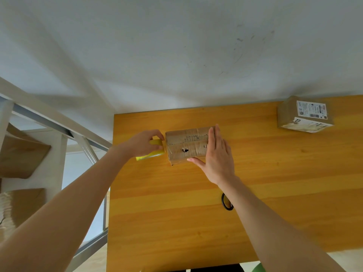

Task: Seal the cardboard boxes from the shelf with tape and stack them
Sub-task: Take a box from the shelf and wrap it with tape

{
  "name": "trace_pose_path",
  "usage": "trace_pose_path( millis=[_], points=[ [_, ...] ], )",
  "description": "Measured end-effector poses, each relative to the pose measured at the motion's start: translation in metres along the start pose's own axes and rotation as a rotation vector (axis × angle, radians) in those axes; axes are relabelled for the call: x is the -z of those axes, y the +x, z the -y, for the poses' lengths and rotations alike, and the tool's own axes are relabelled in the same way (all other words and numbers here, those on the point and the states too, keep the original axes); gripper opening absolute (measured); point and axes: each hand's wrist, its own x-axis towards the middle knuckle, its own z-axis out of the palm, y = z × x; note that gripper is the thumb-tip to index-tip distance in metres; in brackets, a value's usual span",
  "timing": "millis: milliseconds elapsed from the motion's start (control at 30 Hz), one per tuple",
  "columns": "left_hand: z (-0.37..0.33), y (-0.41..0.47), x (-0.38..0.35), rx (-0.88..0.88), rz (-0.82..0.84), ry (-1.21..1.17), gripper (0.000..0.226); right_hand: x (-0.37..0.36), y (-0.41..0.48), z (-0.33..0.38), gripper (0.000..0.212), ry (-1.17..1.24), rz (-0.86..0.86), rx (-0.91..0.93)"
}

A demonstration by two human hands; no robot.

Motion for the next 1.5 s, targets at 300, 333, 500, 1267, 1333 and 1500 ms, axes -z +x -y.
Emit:
trace_pose_path(
  millis=[300, 333, 500, 1267, 1333, 1500],
  points=[
    [-0.002, -0.024, -0.008, -0.056, -0.003, -0.164, 0.023, 0.014, -0.034, -0.038, 0.086, 0.16, -0.023, -0.051],
    [-0.002, -0.025, -0.009, -0.061, -0.011, -0.166, 0.022, 0.011, -0.042, -0.043, 0.071, 0.137, -0.08, -0.066],
    [0.001, -0.026, -0.017, -0.046, -0.035, -0.251, 0.02, -0.006, -0.073, -0.057, 0.031, -0.063, 0.046, -0.23],
    [0.005, -0.03, -0.012, -0.065, 0.026, -0.177, 0.033, -0.026, -0.12, -0.022, 0.066, 0.671, 0.689, -0.342],
    [0.004, -0.03, -0.011, -0.065, 0.025, -0.154, 0.034, -0.024, -0.119, -0.005, 0.077, 0.775, 0.716, -0.333],
    [0.004, -0.029, -0.01, -0.058, 0.031, -0.126, 0.037, -0.02, -0.112, 0.036, 0.09, 1.017, 0.744, -0.298]
  ],
)
